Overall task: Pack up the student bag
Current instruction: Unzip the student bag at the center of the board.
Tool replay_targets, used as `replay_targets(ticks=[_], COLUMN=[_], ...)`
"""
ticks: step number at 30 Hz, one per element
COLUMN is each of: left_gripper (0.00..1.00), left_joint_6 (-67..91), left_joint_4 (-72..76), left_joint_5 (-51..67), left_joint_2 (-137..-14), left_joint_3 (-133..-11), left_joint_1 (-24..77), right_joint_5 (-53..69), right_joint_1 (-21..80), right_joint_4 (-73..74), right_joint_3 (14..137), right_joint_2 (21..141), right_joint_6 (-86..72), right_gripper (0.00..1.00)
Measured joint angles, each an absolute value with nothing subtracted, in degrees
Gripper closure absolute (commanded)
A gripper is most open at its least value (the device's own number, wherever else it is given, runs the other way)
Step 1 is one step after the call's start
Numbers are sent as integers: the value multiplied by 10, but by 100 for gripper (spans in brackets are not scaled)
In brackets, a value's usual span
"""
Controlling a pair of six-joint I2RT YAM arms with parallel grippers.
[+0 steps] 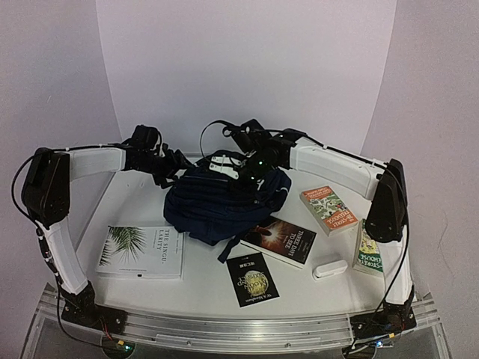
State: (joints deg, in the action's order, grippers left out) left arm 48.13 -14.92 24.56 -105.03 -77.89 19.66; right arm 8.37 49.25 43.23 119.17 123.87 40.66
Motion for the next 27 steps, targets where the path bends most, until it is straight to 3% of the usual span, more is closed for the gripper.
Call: replay_targets(ticks=[6, 14, 21, 25, 26, 27], left_gripper=[65, 97, 100, 100, 100, 100], left_joint_6=[502, 514, 514, 515, 517, 521], left_joint_4=[-124, -86, -72, -63, -62, -61], left_joint_5=[267, 270, 256, 230, 224, 217], left_joint_2=[-1058, -1048, -1010, -961, -943, -925], left_joint_3=[-774, -734, -713, -673, -662, -652], left_joint_1=[194, 188, 187, 186, 186, 186], right_joint_5=[76, 68, 66, 53, 49, 44], right_joint_1=[493, 493, 494, 497, 497, 498], right_joint_4=[430, 425, 417, 410, 408, 407], right_joint_3=[1192, 1192, 1195, 1207, 1215, 1224], right_joint_2=[1239, 1238, 1238, 1238, 1239, 1241], right_joint_6=[407, 407, 409, 415, 418, 418], right_gripper=[100, 100, 100, 81, 70, 49])
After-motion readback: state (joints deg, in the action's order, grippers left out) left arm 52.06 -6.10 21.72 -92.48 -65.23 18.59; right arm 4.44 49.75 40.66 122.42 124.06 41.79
